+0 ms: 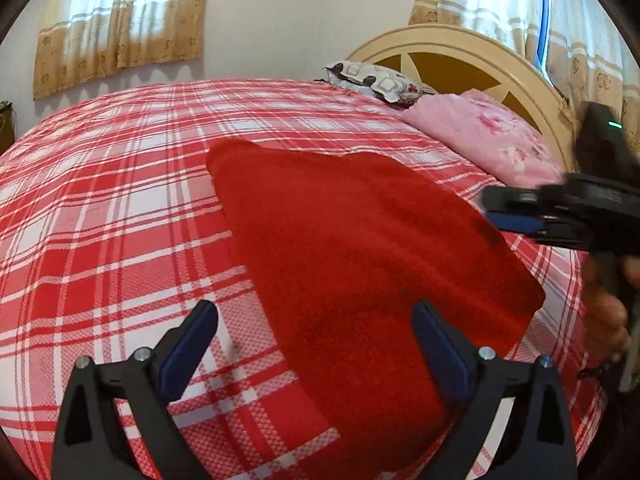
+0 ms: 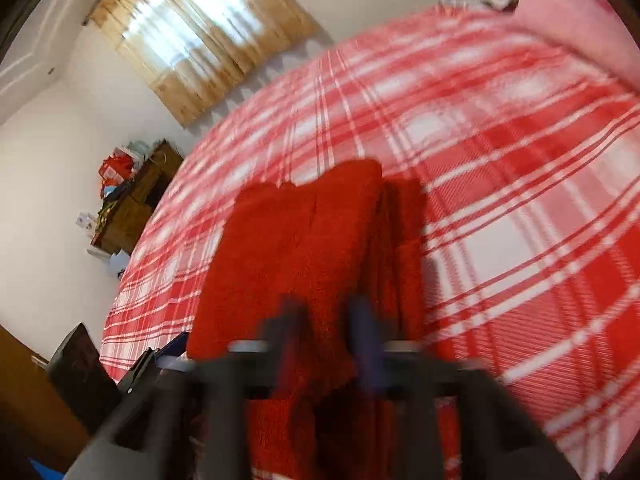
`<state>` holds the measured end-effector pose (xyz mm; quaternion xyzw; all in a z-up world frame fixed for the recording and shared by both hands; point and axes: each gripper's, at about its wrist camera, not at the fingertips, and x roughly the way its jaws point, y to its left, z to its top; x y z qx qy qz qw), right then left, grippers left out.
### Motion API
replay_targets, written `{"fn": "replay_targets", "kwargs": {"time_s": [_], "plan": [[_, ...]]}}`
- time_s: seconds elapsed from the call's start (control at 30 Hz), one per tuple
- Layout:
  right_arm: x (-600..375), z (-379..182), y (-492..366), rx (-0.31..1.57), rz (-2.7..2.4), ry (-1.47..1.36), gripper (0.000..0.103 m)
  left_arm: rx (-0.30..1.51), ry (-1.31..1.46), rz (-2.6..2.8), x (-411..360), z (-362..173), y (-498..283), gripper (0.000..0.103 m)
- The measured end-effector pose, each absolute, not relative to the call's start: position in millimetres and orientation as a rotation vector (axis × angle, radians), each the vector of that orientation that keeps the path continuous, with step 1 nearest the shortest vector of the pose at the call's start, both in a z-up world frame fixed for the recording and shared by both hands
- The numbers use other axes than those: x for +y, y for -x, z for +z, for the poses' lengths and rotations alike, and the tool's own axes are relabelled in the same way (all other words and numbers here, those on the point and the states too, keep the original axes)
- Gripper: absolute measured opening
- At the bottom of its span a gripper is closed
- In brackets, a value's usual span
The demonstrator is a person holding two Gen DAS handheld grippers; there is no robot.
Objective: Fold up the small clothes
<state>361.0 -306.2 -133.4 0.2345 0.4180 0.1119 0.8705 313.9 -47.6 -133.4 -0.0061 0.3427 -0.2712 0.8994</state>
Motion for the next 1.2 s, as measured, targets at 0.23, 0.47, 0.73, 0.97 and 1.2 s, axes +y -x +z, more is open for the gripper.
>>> {"fn": "replay_targets", "kwargs": {"time_s": [0.23, 0.47, 0.73, 0.97, 1.2], "plan": [[-331.4, -139.1, -337.9, 0.844, 0.160, -0.486, 0.007, 0.728, 0.010, -0.552, -47.2, -137.8, -314.5, 0.103], [-326.4, -140.8, -350.4, 0.856, 0.104, -0.439, 0.009, 0.759, -0.056, -0.575, -61.5, -141.5, -314.4, 0.103], [-288.9, -91.9, -329.0, 0.696, 0.204, -0.295, 0.037, 0.750, 0.006, -0.567, -49.0, -141.3, -314.8, 0.103], [-269.3, -129.4, -348.1, 0.842, 0.219, -0.177, 0.038, 0.699, 0.182, -0.545, -29.3, -126.4, -327.1, 0.103], [-288.4, -138.2, -342.8, 0.837, 0.264, -0.215, 0.037, 0.833, 0.081, -0.517, -59.6, -145.3, -348.2, 0.103]]}}
